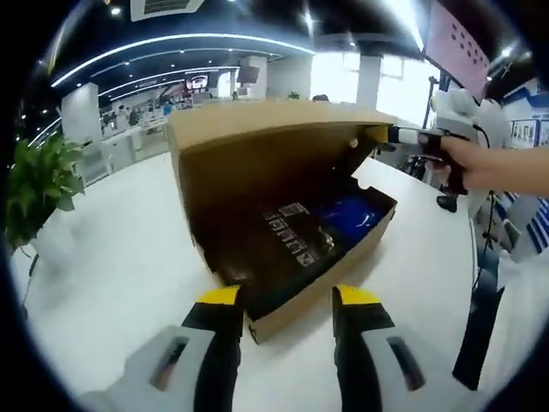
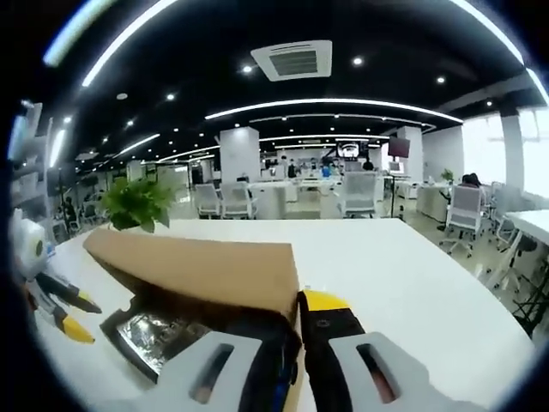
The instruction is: Operate the shoe box by opening the lid, removing the specified soft item, and placing it in the target area until the item is outside and the box remains undamaged.
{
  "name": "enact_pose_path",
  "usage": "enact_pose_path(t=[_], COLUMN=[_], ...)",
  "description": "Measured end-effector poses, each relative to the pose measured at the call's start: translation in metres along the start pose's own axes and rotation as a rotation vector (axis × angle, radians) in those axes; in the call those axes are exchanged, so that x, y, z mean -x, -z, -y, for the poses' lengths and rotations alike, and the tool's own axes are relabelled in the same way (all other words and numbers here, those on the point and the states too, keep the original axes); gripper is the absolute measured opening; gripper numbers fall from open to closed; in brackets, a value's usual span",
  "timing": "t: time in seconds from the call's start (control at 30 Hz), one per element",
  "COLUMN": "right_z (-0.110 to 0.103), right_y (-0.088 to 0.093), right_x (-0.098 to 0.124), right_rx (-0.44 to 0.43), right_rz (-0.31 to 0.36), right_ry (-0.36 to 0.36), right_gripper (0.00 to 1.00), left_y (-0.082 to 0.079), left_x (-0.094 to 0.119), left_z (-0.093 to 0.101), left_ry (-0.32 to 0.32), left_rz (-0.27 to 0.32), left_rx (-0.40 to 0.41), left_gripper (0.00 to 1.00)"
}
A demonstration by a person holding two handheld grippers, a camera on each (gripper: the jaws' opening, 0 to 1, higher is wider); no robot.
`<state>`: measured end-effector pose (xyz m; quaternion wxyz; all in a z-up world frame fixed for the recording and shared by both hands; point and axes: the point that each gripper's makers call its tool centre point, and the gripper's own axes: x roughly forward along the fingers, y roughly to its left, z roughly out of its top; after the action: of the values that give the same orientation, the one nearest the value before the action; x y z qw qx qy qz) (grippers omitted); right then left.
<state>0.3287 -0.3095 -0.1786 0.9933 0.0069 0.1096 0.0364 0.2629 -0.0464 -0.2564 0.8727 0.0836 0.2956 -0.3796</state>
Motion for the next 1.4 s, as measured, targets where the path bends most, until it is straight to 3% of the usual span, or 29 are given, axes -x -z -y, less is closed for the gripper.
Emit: enact_pose_path(t=[0.1, 0.13, 0.17, 0.27, 0.37, 0.47, 0.5, 0.6, 0.63, 0.67, 0.73, 0.8, 0.87, 0.93, 1.1, 1.27, 1.33, 1.4], right_z=[0.001, 0.002, 0.002, 0.004, 0.006, 0.006, 0.007, 0.008, 0.008, 0.008, 0.009, 0.01, 0.009, 0.009, 0.01, 0.01, 0.012, 0.011], right_y=[-0.005, -0.003, 0.004, -0.005, -0.013, -0.015, -0.014, -0.015, -0.013, -0.01, -0.015, -0.016, -0.017, -0.017, -0.018, -0.02, -0.019, -0.019], right_x=[-0.005, -0.006, -0.008, -0.012, -0.019, -0.023, -0.024, -0.025, -0.024, -0.024, -0.029, -0.032, -0.033, -0.035, -0.037, -0.04, -0.042, -0.043], right_rx=[0.004, -0.026, -0.086, -0.034, 0.082, 0.047, -0.01, -0.015, -0.06, -0.078, -0.047, 0.033, 0.005, 0.024, 0.074, 0.092, 0.067, 0.065], right_rz=[-0.007, -0.035, -0.103, -0.09, -0.099, -0.091, -0.101, -0.106, -0.132, -0.173, -0.174, -0.19, -0.188, -0.182, -0.175, -0.213, -0.218, -0.222], right_ry=[0.017, 0.02, 0.023, 0.031, 0.077, 0.076, 0.079, 0.086, 0.089, 0.087, 0.085, 0.071, 0.073, 0.068, 0.059, 0.024, 0.024, 0.027], right_gripper=[0.02, 0.03, 0.03, 0.02, 0.0, 0.0, 0.0, 0.0, 0.0, 0.0, 0.0, 0.0, 0.0, 0.0, 0.0, 0.0, 0.0, 0.0], left_y=[0.001, 0.0, -0.004, -0.007, 0.0, 0.006, 0.008, 0.007, 0.006, 0.005, 0.003, 0.002, -0.001, 0.001, 0.017, 0.026, 0.035, 0.031], left_x=[-0.004, -0.005, -0.006, -0.01, -0.014, -0.015, -0.016, -0.014, -0.014, -0.013, -0.012, -0.013, -0.014, -0.015, -0.015, -0.021, -0.023, -0.026], left_z=[0.002, 0.003, 0.006, 0.008, 0.006, 0.0, 0.0, 0.002, 0.003, 0.004, 0.008, 0.008, 0.004, -0.001, 0.0, -0.005, -0.005, -0.005], left_ry=[-0.004, -0.002, 0.012, 0.027, 0.059, 0.036, 0.044, 0.064, 0.068, 0.072, 0.09, 0.095, 0.094, 0.09, 0.178, 0.194, 0.205, 0.188], left_rz=[-0.037, -0.04, -0.035, -0.043, -0.081, -0.112, -0.12, -0.113, -0.112, -0.112, -0.111, -0.115, -0.112, -0.139, -0.221, -0.269, -0.321, -0.301], left_rx=[-0.031, -0.05, -0.07, -0.083, -0.044, -0.127, -0.121, -0.103, -0.112, -0.126, -0.159, -0.216, -0.285, -0.331, -0.453, -0.476, -0.492, -0.524], left_gripper=[0.41, 0.41, 0.4, 0.39, 0.32, 0.31, 0.32, 0.37, 0.39, 0.41, 0.43, 0.42, 0.39, 0.35, 0.25, 0.24, 0.23, 0.19])
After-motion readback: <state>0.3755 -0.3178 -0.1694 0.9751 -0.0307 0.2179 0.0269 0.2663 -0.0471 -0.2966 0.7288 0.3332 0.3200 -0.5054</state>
